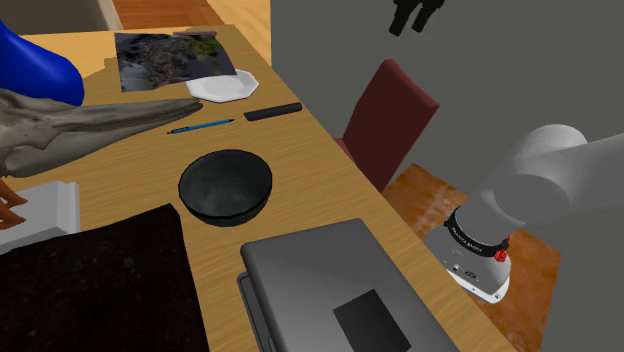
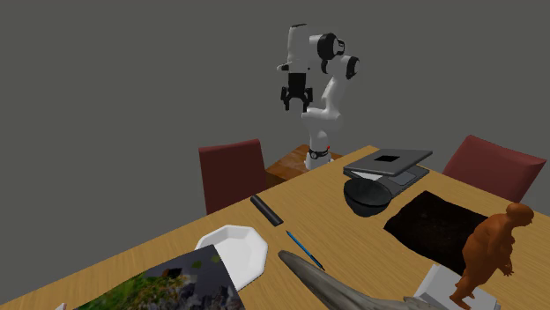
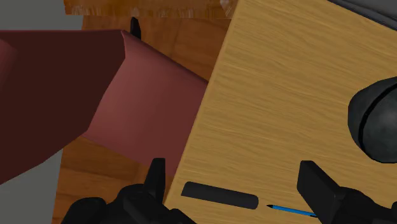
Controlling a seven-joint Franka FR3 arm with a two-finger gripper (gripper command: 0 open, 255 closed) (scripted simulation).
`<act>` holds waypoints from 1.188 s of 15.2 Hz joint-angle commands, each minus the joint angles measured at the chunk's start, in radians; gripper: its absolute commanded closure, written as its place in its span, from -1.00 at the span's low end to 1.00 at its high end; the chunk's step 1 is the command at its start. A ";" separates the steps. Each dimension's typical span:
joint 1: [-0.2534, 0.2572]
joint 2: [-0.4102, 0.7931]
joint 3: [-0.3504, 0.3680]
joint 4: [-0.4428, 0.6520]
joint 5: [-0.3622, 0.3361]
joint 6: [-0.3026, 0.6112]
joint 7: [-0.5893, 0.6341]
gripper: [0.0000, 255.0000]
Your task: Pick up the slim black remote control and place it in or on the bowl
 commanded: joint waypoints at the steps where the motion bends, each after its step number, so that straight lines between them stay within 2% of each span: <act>1: 0.000 0.000 0.000 0.000 0.000 0.000 0.000 -1.00; 9: 0.069 0.252 -0.057 0.013 -0.050 0.217 -0.279 -1.00; 18: 0.135 0.575 -0.082 0.127 -0.072 0.407 -0.568 -1.00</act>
